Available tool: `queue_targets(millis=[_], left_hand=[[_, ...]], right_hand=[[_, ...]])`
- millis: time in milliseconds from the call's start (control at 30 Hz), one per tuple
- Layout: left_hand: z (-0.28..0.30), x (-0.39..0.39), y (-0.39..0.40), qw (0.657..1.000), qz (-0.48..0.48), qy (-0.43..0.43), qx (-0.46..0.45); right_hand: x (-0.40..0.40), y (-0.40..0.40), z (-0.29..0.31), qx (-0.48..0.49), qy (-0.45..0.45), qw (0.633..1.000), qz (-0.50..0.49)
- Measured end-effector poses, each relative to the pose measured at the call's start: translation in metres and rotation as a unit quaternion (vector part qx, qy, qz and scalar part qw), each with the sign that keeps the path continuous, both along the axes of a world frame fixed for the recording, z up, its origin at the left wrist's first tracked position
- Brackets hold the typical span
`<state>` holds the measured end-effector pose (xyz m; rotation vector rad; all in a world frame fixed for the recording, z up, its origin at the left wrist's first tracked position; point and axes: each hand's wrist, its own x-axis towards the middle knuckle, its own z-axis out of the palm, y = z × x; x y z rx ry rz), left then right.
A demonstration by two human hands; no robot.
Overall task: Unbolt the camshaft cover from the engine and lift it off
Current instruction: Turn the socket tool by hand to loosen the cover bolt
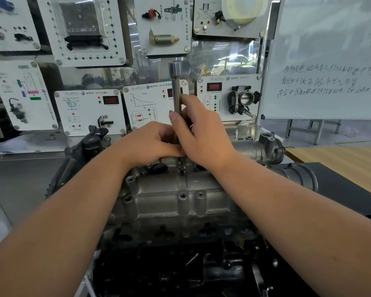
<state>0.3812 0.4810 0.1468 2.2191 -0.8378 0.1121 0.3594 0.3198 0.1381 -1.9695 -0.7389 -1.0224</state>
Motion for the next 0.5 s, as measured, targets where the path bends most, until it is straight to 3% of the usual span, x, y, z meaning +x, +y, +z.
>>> queue_targets(millis=[500], left_hand=[[-0.0007,0.0016,-0.0001,1.000,-0.004,-0.003,0.005]], right_hand=[[0.0003,0.0003,0.0012,-0.001,-0.031,0.999,0.012]])
